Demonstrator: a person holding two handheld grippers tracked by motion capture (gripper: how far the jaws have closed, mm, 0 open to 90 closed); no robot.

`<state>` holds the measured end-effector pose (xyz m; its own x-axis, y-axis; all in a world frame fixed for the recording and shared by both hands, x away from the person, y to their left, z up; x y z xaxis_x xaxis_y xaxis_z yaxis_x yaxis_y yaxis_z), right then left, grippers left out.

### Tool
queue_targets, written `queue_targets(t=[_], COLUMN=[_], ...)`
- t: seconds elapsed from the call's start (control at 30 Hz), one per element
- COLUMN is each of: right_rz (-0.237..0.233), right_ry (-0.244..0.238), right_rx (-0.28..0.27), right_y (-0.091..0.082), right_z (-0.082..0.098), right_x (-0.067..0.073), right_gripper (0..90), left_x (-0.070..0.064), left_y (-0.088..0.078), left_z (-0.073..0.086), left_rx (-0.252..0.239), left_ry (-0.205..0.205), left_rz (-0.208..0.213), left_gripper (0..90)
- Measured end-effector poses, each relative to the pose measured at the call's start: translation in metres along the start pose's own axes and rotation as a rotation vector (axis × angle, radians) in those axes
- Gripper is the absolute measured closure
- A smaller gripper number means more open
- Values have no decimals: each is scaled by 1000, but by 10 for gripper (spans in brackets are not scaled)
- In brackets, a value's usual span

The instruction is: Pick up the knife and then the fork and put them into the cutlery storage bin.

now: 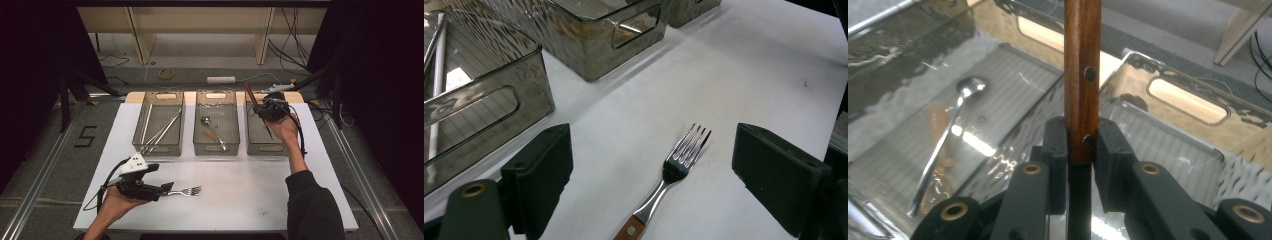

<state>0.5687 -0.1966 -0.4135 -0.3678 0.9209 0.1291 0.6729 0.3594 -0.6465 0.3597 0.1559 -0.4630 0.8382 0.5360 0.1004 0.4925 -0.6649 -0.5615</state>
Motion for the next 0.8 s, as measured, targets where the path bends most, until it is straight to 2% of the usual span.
queue_targets(t=[0.17,0.47,0.8], right_rz=[37,63,81], right_ry=[34,93,147], right_rx=[24,49,69], right_y=[8,16,23], right_z=[6,15,23], right_x=[-5,-11,-18], right_gripper=[778,777,776], left_x=[0,0,1], left_y=[0,0,1], left_z=[1,1,4], left_rx=[3,8,33], left_ry=[0,-2,16], left_rz=[-1,-5,-17], left_gripper=[162,162,164])
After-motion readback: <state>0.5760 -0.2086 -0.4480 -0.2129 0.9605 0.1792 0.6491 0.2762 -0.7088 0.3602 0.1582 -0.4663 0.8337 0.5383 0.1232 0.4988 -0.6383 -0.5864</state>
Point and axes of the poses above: each handheld gripper's, and its own axes: y roughly forward along the jaws, z roughly out of its underside, x roughly to its left, the point moved 6 cm from there along y, roughly forward along the jaws, and after that the axes turned 15 degrees about y, right-handed, at the moved point
